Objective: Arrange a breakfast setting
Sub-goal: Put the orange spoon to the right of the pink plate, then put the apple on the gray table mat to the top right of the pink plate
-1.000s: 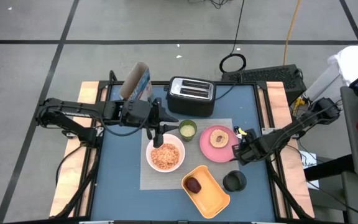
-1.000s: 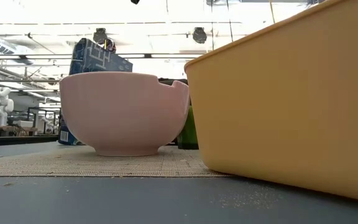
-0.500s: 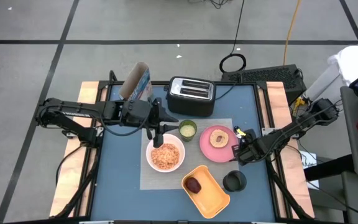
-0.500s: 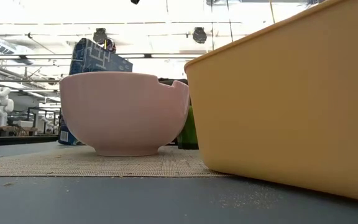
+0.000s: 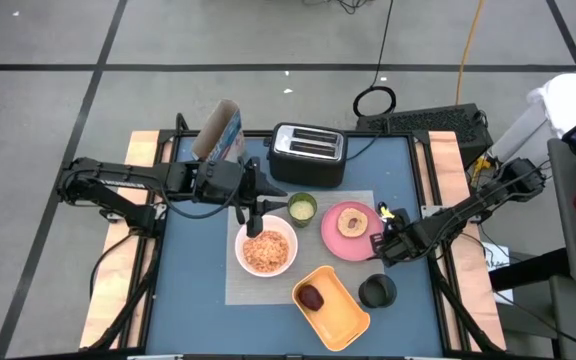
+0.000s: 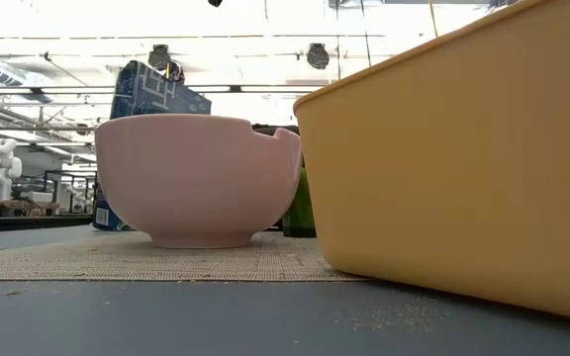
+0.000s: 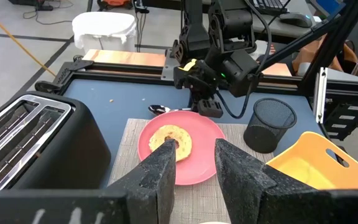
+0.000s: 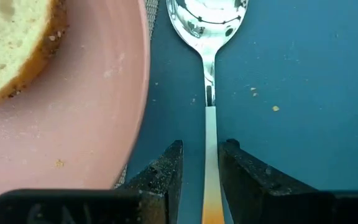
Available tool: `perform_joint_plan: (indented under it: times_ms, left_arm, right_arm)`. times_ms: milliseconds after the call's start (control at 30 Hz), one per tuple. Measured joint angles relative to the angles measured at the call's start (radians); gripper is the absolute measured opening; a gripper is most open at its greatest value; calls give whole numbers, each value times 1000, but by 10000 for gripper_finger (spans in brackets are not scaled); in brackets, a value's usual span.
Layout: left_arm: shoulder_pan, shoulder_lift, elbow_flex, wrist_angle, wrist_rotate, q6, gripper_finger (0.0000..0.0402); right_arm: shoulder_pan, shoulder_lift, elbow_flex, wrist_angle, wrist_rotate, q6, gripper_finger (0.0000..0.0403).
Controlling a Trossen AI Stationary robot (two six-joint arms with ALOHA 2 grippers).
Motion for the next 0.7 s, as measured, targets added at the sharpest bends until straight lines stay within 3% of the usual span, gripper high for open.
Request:
perform_joint_plan:
  times_ms: [400,700]
  left_arm:
    - [0,0,0,0,0,0,118]
    - [0,0,0,0,0,-3,118]
  right_arm:
    - [1,-29,0,30,-2,-3,98]
    - [0,-116,0,-64,-2,-8,98]
